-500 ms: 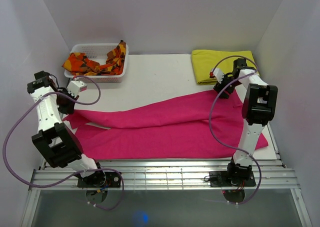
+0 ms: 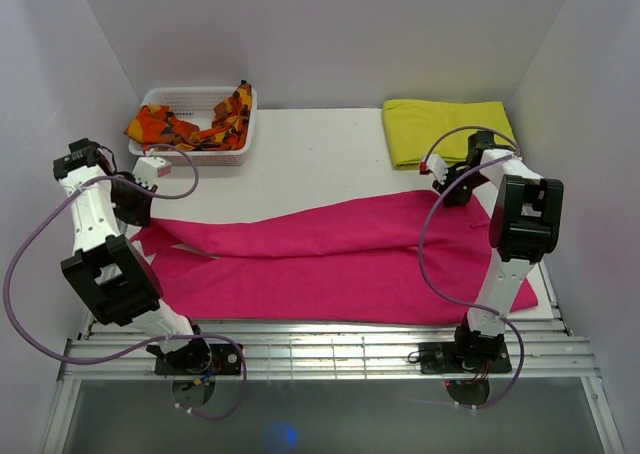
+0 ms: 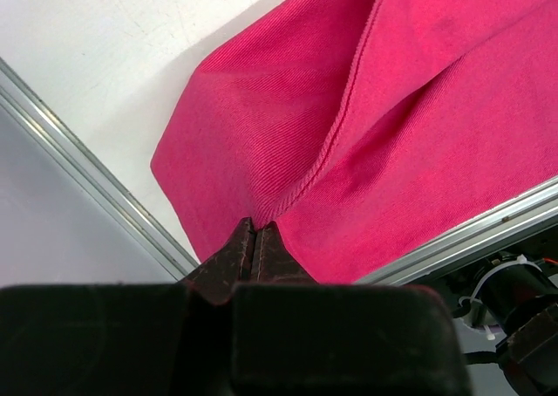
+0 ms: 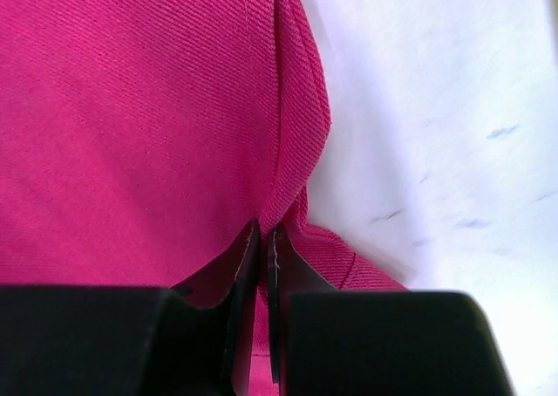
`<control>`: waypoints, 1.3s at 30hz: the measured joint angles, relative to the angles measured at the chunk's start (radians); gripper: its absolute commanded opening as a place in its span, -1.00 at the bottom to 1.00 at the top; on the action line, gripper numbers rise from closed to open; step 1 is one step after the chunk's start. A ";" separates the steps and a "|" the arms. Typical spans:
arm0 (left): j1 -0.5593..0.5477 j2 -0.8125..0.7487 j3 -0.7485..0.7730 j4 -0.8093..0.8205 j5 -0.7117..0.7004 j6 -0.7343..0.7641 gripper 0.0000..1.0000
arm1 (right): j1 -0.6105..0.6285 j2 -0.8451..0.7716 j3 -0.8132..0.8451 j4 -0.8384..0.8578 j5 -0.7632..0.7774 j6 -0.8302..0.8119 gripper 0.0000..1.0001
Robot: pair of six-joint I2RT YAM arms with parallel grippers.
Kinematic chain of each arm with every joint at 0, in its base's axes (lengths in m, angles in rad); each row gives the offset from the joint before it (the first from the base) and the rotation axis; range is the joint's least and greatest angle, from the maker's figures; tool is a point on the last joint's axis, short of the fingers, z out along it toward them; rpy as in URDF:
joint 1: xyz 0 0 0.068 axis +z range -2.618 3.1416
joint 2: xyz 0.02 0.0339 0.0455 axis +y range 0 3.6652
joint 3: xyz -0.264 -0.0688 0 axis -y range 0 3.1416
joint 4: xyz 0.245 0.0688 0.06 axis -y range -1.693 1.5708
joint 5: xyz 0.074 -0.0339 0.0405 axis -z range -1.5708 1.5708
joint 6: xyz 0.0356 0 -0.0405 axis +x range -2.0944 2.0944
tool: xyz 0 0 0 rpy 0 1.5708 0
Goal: Fold and stack the trousers
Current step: Flatten the trousers out
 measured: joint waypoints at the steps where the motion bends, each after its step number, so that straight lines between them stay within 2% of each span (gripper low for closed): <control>1: 0.000 -0.002 0.005 0.000 0.000 -0.005 -1.00 | -0.010 -0.023 -0.019 -0.019 -0.002 0.004 -0.85; 6: 0.000 -0.024 0.066 -0.006 -0.004 -0.050 -1.00 | -0.089 -0.170 -0.051 -0.079 -0.046 0.048 -0.85; 12: -0.001 -0.094 0.105 -0.018 -0.008 -0.094 -1.00 | -0.225 -0.414 -0.145 -0.045 -0.103 0.068 -0.85; 14: -0.002 -0.098 0.117 -0.021 -0.007 -0.114 -1.00 | -0.256 -0.449 -0.183 -0.032 -0.111 0.068 -0.85; 18: -0.021 -0.046 0.138 -0.005 0.003 -0.161 -1.00 | -0.278 -0.442 -0.248 0.016 -0.116 0.080 -0.85; 23: -0.105 0.145 0.204 0.079 -0.002 -0.250 -1.00 | -0.277 -0.383 -0.257 0.108 -0.107 0.139 -0.84; 30: -0.207 0.410 0.240 0.351 -0.042 -0.418 -0.98 | -0.277 -0.279 -0.229 0.247 -0.050 0.268 -0.85; 31: -0.213 0.429 0.240 0.389 -0.049 -0.439 -0.57 | -0.275 -0.264 -0.227 0.266 -0.042 0.289 -0.84; 32: -0.217 0.444 0.240 0.427 -0.054 -0.454 -0.41 | -0.273 -0.250 -0.222 0.276 -0.035 0.306 -0.63; 33: -0.220 0.452 0.240 0.451 -0.060 -0.473 -0.25 | -0.261 -0.228 -0.211 0.283 -0.022 0.324 -0.53; 34: -0.222 0.454 0.240 0.473 -0.070 -0.491 0.29 | -0.254 -0.212 -0.199 0.287 -0.006 0.333 -0.41; 35: -0.221 0.453 0.240 0.492 -0.077 -0.505 0.58 | -0.245 -0.191 -0.179 0.289 0.015 0.346 -0.06; 36: -0.218 0.446 0.237 0.517 -0.085 -0.517 0.74 | -0.235 -0.169 -0.156 0.299 0.040 0.366 0.13; 37: -0.212 0.428 0.220 0.552 -0.092 -0.528 0.80 | -0.230 -0.158 -0.142 0.309 0.059 0.383 0.27; 38: -0.208 0.411 0.205 0.568 -0.098 -0.539 0.82 | -0.224 -0.155 -0.131 0.315 0.077 0.397 0.39; 39: -0.200 0.374 0.173 0.591 -0.105 -0.539 0.82 | -0.217 -0.156 -0.116 0.314 0.093 0.415 0.41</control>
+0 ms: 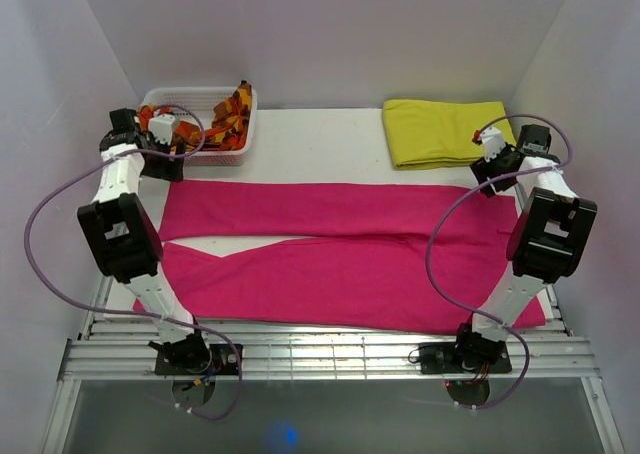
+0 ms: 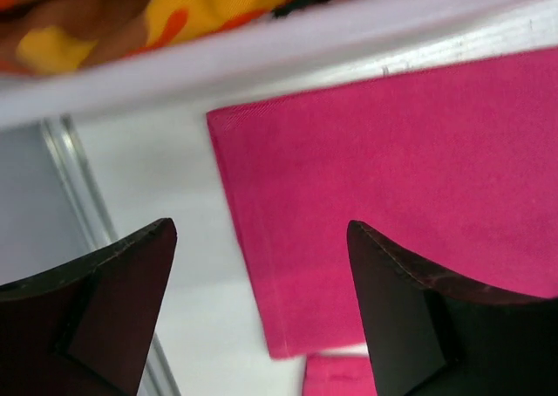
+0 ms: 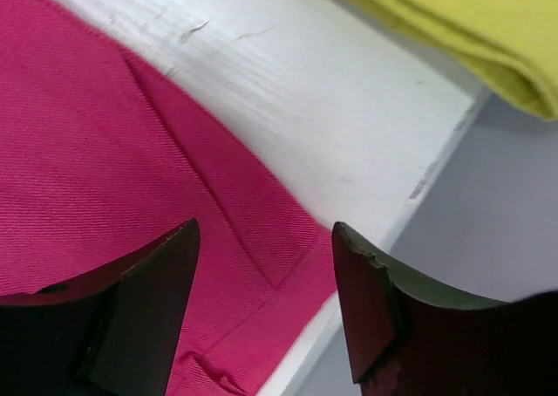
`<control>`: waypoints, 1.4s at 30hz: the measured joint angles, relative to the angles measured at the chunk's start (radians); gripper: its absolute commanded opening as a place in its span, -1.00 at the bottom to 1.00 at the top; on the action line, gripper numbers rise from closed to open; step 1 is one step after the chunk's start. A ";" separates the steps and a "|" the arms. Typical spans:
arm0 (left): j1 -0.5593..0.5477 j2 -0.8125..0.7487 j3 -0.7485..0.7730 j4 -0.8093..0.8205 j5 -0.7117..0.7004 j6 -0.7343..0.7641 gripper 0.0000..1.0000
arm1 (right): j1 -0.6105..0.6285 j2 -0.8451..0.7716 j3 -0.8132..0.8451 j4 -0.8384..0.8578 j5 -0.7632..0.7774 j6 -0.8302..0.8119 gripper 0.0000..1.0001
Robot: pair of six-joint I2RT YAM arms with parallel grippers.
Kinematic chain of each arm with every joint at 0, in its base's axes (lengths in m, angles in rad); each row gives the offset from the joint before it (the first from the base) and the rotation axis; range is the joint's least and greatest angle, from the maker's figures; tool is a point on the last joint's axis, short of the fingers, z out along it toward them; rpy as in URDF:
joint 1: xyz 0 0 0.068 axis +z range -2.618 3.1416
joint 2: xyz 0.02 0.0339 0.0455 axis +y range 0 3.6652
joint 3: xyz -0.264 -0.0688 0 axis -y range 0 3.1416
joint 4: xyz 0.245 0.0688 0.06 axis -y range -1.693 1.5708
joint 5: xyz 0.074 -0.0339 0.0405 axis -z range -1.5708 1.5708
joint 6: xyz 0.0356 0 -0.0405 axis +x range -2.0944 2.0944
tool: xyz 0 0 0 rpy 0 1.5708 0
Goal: Fold and stack the trousers
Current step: Flatten the trousers out
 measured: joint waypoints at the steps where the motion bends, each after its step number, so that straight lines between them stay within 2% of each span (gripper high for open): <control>1: 0.008 -0.037 -0.027 0.005 -0.003 0.005 0.82 | 0.003 -0.003 0.017 0.000 0.015 0.008 0.41; 5: 0.044 -0.237 -0.163 -0.003 0.016 0.041 0.67 | -0.002 -0.054 0.038 -0.020 0.066 0.016 0.35; 6: 0.053 -0.288 -0.196 -0.017 0.030 0.051 0.58 | -0.006 -0.077 0.037 -0.043 0.073 0.009 0.33; 10: 0.056 -0.392 -0.332 -0.029 0.080 0.069 0.40 | -0.018 -0.179 0.018 -0.152 0.075 -0.030 0.30; 15: 0.062 -0.277 -0.383 -0.028 0.117 0.015 0.52 | -0.023 -0.240 -0.069 -0.282 0.071 -0.075 0.25; 19: 0.121 -0.203 -0.382 -0.009 0.158 -0.077 0.54 | -0.023 -0.232 -0.180 -0.327 0.081 -0.096 0.23; 27: 0.279 -0.177 -0.388 0.003 0.217 -0.145 0.52 | -0.024 -0.227 -0.268 -0.339 0.102 -0.140 0.19; 32: 0.279 -0.162 -0.423 0.029 0.216 -0.167 0.39 | -0.025 -0.186 -0.290 -0.300 0.134 -0.154 0.19; 36: 0.277 -0.115 -0.431 0.048 0.218 -0.194 0.21 | -0.027 -0.151 -0.288 -0.269 0.148 -0.154 0.19; 39: 0.279 -0.085 -0.435 0.058 0.234 -0.223 -0.04 | -0.028 -0.149 -0.287 -0.266 0.148 -0.153 0.20; 42: 0.288 -0.079 -0.432 0.056 0.251 -0.245 -0.51 | -0.030 -0.143 -0.283 -0.266 0.148 -0.149 0.19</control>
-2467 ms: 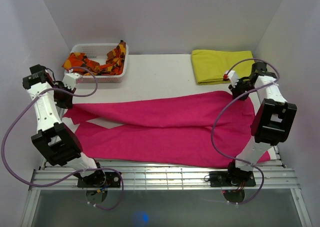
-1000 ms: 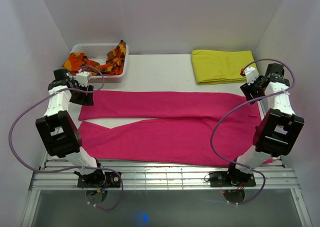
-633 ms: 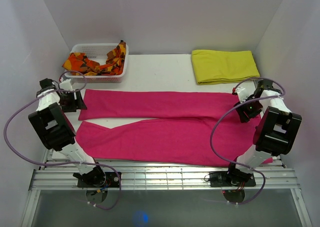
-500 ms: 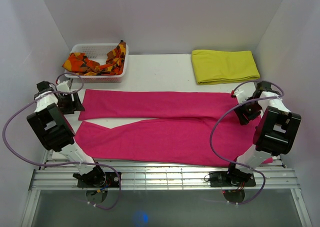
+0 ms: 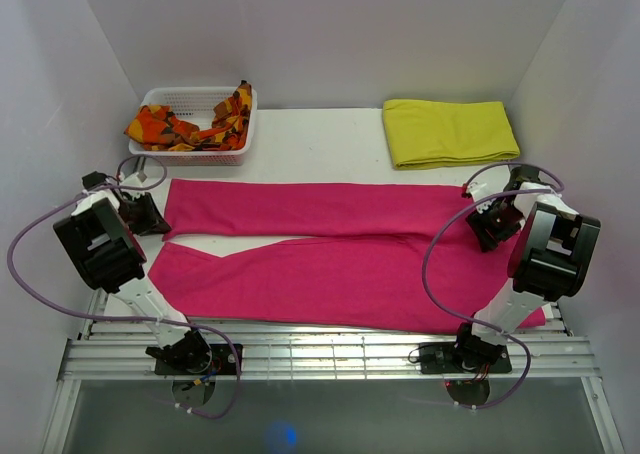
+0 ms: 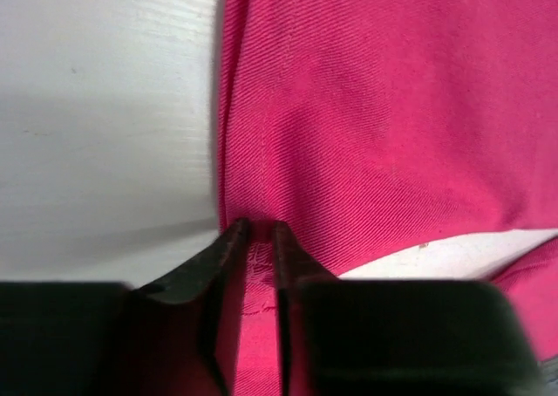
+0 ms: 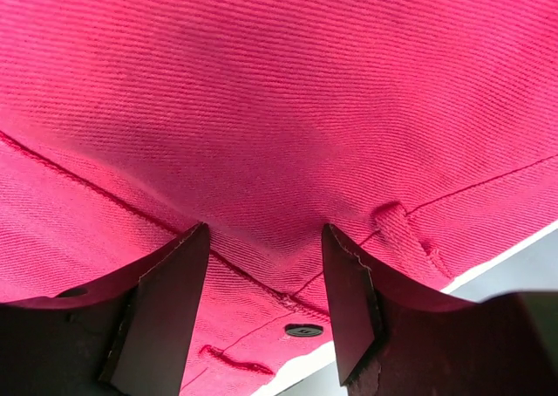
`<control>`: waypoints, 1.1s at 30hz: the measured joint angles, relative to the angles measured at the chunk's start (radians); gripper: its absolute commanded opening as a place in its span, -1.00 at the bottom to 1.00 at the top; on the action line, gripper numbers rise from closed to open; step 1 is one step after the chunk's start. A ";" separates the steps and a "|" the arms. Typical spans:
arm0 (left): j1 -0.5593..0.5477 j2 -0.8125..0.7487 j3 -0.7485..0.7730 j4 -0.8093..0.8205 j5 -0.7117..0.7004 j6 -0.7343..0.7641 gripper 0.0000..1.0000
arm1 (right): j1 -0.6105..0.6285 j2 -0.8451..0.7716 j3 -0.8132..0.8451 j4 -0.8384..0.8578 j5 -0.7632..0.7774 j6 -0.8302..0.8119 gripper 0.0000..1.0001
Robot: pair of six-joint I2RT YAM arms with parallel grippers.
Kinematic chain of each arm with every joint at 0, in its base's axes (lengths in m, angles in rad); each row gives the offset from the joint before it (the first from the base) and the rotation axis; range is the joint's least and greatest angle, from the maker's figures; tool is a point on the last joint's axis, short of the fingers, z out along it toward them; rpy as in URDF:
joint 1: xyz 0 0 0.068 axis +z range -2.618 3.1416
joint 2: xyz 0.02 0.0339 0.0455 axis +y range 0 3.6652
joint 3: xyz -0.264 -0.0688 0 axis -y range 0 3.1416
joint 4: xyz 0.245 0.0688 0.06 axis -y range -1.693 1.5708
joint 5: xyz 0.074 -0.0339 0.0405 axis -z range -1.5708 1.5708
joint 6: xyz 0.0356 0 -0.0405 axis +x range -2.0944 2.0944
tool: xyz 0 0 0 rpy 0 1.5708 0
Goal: Fold and stack the trousers
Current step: Flatten the trousers out
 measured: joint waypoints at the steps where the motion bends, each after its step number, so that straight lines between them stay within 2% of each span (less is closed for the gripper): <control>1: 0.001 0.004 0.006 -0.009 0.008 -0.007 -0.77 | 0.000 0.003 0.003 -0.001 0.000 0.002 0.19; 3: 0.001 0.012 0.032 -0.042 0.026 -0.024 -1.00 | 0.000 0.011 0.011 0.004 0.003 0.006 0.19; 6: 0.001 0.016 0.114 -0.100 0.044 -0.029 -1.00 | -0.002 0.028 0.023 0.023 0.014 0.014 0.19; 11: 0.006 0.017 0.341 -0.187 0.049 -0.024 -1.00 | -0.003 0.036 0.031 0.023 0.019 0.018 0.18; 12: 0.009 0.016 0.374 -0.196 0.049 -0.017 -0.42 | -0.003 0.039 0.035 0.022 0.021 0.018 0.19; 13: 0.010 0.016 0.392 -0.201 0.050 -0.005 -0.15 | -0.005 0.042 0.038 0.022 0.022 0.018 0.19; 14: 0.011 0.012 0.396 -0.202 0.048 0.011 0.03 | -0.006 0.042 0.041 0.022 0.022 0.018 0.19; 15: 0.012 0.010 0.387 -0.208 0.045 0.026 0.46 | -0.008 0.043 0.043 0.023 0.021 0.018 0.19; 16: 0.013 0.006 0.362 -0.209 0.038 0.040 0.61 | -0.010 0.043 0.043 0.024 0.020 0.018 0.19; 18: 0.021 -0.009 0.273 -0.189 0.026 0.043 0.74 | -0.011 0.043 0.044 0.023 0.016 0.018 0.20; 22: 0.031 -0.016 0.079 -0.182 0.005 0.032 0.75 | -0.016 0.042 0.045 0.021 0.009 0.018 0.20; 26: 0.032 -0.017 0.005 -0.159 0.010 0.000 0.67 | -0.016 0.045 0.050 0.018 0.010 0.017 0.20; 30: 0.032 -0.007 0.001 -0.109 0.029 -0.031 0.37 | -0.016 0.050 0.056 0.013 0.010 0.017 0.20; 33: 0.035 0.018 0.002 -0.081 0.068 -0.057 -0.06 | -0.016 0.060 0.068 0.005 0.011 0.017 0.19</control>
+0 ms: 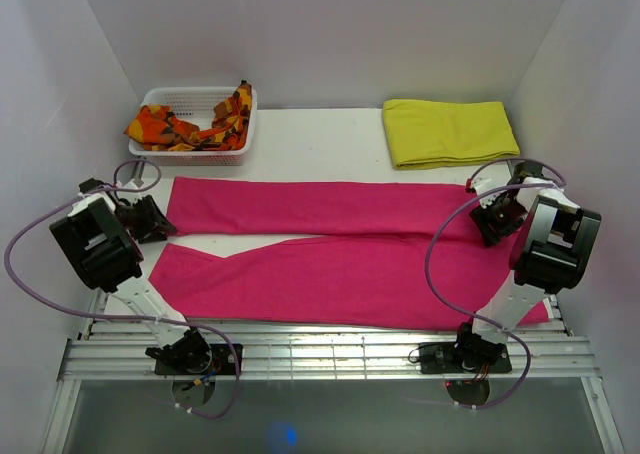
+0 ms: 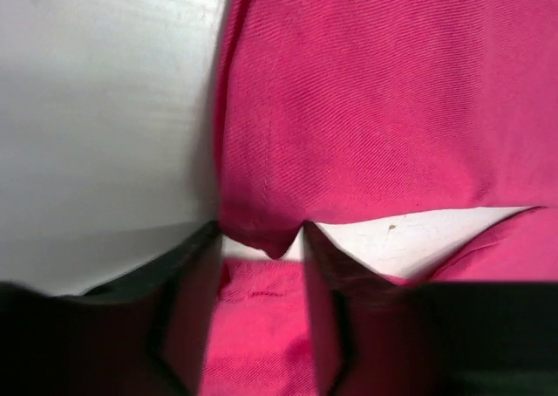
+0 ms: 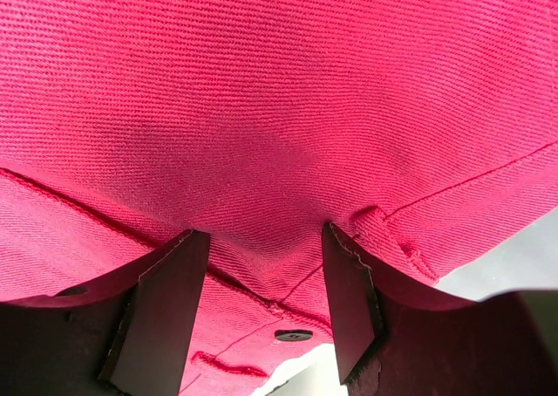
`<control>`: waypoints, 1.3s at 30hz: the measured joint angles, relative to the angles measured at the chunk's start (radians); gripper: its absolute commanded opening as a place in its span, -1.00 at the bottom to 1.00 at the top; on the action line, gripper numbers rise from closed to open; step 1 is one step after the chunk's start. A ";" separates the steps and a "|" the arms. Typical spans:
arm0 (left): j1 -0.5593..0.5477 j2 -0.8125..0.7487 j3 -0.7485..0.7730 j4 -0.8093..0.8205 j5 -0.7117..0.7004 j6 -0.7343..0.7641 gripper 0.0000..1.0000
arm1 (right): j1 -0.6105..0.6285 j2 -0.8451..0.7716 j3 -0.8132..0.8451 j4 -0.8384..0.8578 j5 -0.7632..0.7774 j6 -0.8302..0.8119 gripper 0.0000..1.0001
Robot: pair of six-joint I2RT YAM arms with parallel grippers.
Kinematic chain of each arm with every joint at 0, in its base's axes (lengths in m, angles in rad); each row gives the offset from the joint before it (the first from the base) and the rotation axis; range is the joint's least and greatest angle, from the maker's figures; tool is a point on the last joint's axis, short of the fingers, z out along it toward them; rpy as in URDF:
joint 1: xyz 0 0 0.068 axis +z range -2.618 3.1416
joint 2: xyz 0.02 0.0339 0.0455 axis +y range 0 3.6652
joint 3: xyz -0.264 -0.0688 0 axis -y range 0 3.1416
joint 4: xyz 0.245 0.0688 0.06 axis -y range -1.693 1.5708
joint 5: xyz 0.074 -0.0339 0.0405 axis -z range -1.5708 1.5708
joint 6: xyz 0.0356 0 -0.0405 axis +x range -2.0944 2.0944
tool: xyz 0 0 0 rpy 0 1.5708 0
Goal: Fold and stack the trousers
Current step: Flatten the trousers out
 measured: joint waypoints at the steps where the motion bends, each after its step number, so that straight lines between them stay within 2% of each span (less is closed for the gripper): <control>1: 0.001 0.012 0.001 0.009 0.011 -0.010 -0.18 | 0.000 0.003 0.003 -0.002 0.001 0.000 0.18; 2: 0.002 0.029 0.007 0.014 0.032 -0.021 -0.30 | 0.000 0.006 0.006 -0.004 0.002 0.000 0.18; 3: 0.003 0.044 0.012 0.017 0.049 -0.029 -0.60 | 0.000 0.009 0.009 -0.006 0.003 0.001 0.18; 5: 0.002 0.066 0.024 0.016 0.074 -0.044 -0.82 | 0.000 0.017 0.017 -0.011 0.004 0.001 0.18; 6: 0.002 0.074 0.031 0.012 0.085 -0.049 -1.00 | 0.000 0.021 0.023 -0.012 0.007 0.001 0.18; 7: 0.002 0.076 0.039 0.006 0.091 -0.054 -1.00 | 0.000 0.024 0.026 -0.012 0.008 0.001 0.18; 12: -0.002 0.076 0.101 -0.046 0.089 -0.058 -1.00 | 0.000 0.045 0.051 -0.026 0.016 0.004 0.17; 19: -0.011 0.073 0.404 -0.238 0.140 -0.056 -1.00 | 0.007 0.068 0.081 -0.034 0.023 0.007 0.18; 22: -0.018 0.069 0.460 -0.279 0.154 -0.048 -1.00 | 0.011 0.076 0.093 -0.034 0.018 0.012 0.18; 25: -0.017 0.079 0.452 -0.286 0.146 -0.041 -1.00 | 0.011 0.081 0.099 -0.035 0.017 0.021 0.18; 29: -0.008 0.115 0.371 -0.257 0.115 -0.029 -0.96 | 0.011 0.092 0.116 -0.035 0.018 0.028 0.18; 34: 0.014 0.164 0.272 -0.213 0.072 -0.037 -1.00 | 0.013 0.100 0.130 -0.032 0.021 0.033 0.22; 35: 0.016 0.172 0.269 -0.206 0.072 -0.043 -0.94 | 0.014 0.100 0.131 -0.032 0.021 0.035 0.24; 37: 0.016 0.189 0.270 -0.190 0.072 -0.053 -0.58 | 0.017 0.099 0.136 -0.030 0.011 0.036 0.29; 38: 0.016 0.196 0.272 -0.183 0.072 -0.056 -0.32 | 0.019 0.099 0.140 -0.030 0.007 0.037 0.29; 39: 0.016 0.201 0.272 -0.177 0.069 -0.050 -0.23 | 0.023 0.098 0.149 -0.029 0.000 0.039 0.29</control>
